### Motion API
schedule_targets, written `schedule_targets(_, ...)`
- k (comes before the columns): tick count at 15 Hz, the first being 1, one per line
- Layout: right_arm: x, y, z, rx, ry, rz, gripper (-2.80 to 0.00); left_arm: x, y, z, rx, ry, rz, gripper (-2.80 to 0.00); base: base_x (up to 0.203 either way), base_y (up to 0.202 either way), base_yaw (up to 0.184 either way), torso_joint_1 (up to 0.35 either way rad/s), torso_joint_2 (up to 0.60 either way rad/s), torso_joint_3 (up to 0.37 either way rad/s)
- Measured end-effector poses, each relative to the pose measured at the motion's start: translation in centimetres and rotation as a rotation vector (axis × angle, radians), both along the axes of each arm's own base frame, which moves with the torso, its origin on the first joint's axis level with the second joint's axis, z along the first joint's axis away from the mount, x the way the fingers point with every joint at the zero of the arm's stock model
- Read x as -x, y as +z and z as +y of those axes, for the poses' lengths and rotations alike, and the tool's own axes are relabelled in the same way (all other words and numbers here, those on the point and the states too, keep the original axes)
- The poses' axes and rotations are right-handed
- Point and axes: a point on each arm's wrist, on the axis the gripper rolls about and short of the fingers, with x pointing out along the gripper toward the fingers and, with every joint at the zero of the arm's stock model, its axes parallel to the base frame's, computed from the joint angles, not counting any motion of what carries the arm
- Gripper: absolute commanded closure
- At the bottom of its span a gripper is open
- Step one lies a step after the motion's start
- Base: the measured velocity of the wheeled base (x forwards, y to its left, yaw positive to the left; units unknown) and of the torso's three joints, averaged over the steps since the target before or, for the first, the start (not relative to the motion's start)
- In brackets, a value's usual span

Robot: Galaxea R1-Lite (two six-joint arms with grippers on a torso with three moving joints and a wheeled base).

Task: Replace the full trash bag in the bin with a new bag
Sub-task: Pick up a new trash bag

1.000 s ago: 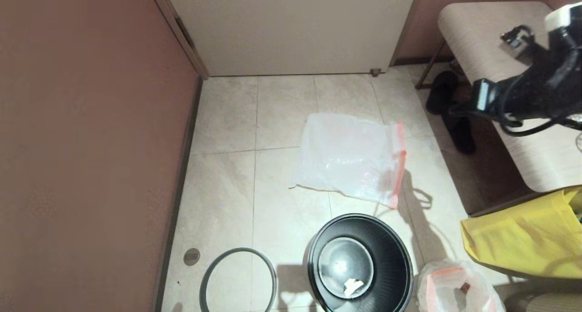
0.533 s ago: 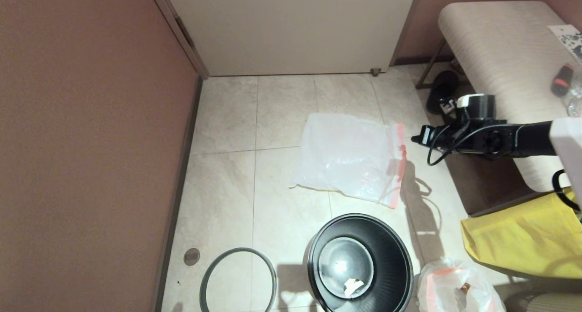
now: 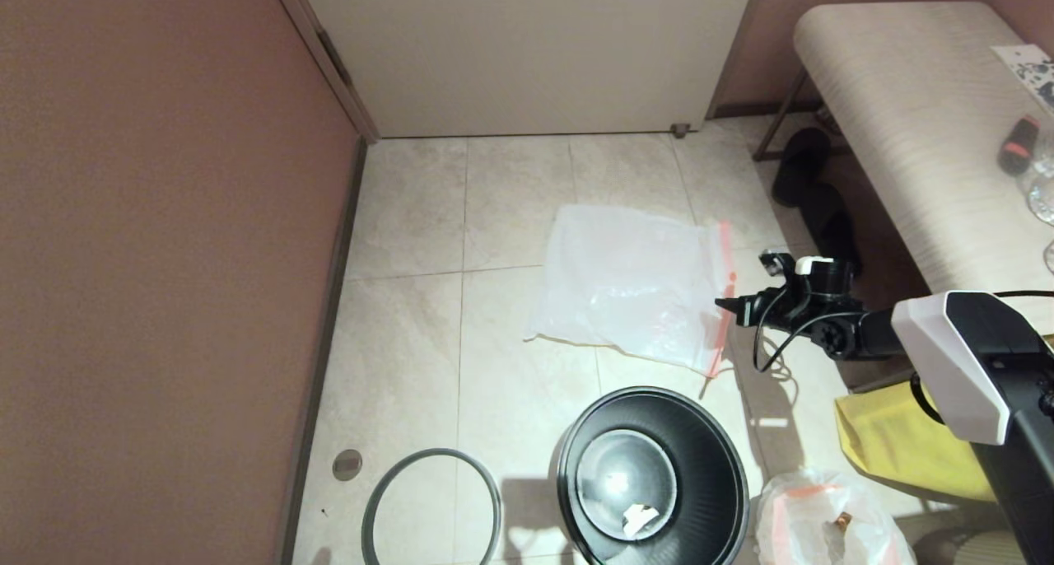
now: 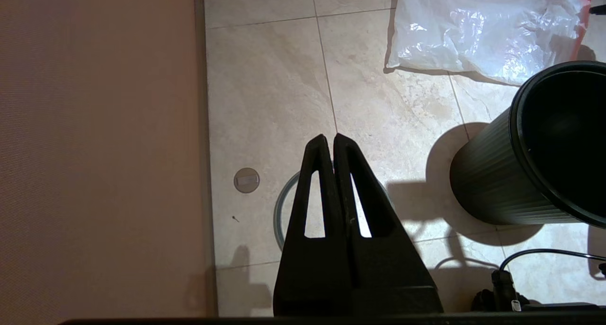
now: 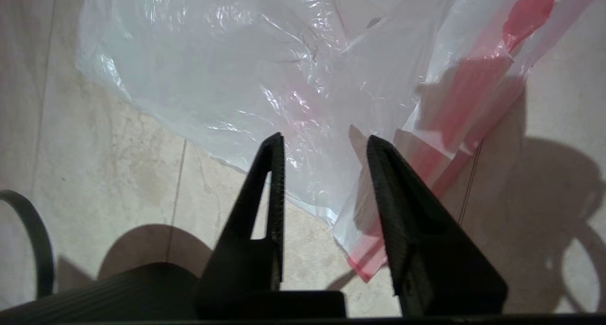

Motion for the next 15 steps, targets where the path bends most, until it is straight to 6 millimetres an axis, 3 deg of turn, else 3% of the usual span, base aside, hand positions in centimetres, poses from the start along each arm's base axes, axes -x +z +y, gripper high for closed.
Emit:
schedule_targets(5,-0.5,-3.5,-0.7,0.074,0.019,-0.099,-2.8,0.0,0.0,0.0,0.0,0.001,0.0,0.0,0.0,0.0,0.0,0.0,0.0,0.0)
schedule_targets(15,-0.2,-7.1,-2.3,0.073,0.049,-0.05,-2.8,0.0,0.0,0.0,0.0,0.001,0.0,0.0,0.0,0.0,0.0,0.0,0.0,0.0)
